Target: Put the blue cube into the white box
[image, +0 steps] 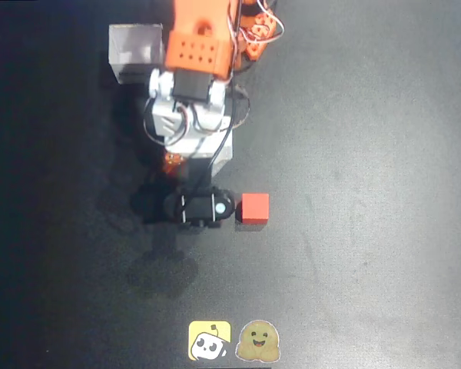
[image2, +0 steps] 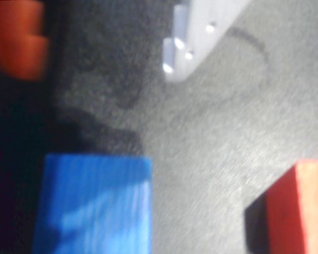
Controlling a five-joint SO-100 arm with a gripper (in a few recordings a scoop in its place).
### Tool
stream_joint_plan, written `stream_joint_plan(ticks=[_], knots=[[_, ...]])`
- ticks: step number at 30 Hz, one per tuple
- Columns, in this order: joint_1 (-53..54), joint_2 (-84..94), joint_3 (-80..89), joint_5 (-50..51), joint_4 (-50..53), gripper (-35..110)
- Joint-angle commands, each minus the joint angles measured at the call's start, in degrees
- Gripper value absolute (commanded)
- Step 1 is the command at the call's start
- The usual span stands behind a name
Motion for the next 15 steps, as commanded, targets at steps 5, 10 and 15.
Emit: stream_joint_plan(ticks=[5, 10, 15], knots=[[-1.32, -3.87, -2.64, 0.79, -5.1, 24], [-4.04, -7.12, -3.52, 4.39, -8.17, 24], [-4.13, -10.55, -5.98, 4.57, -8.96, 24]])
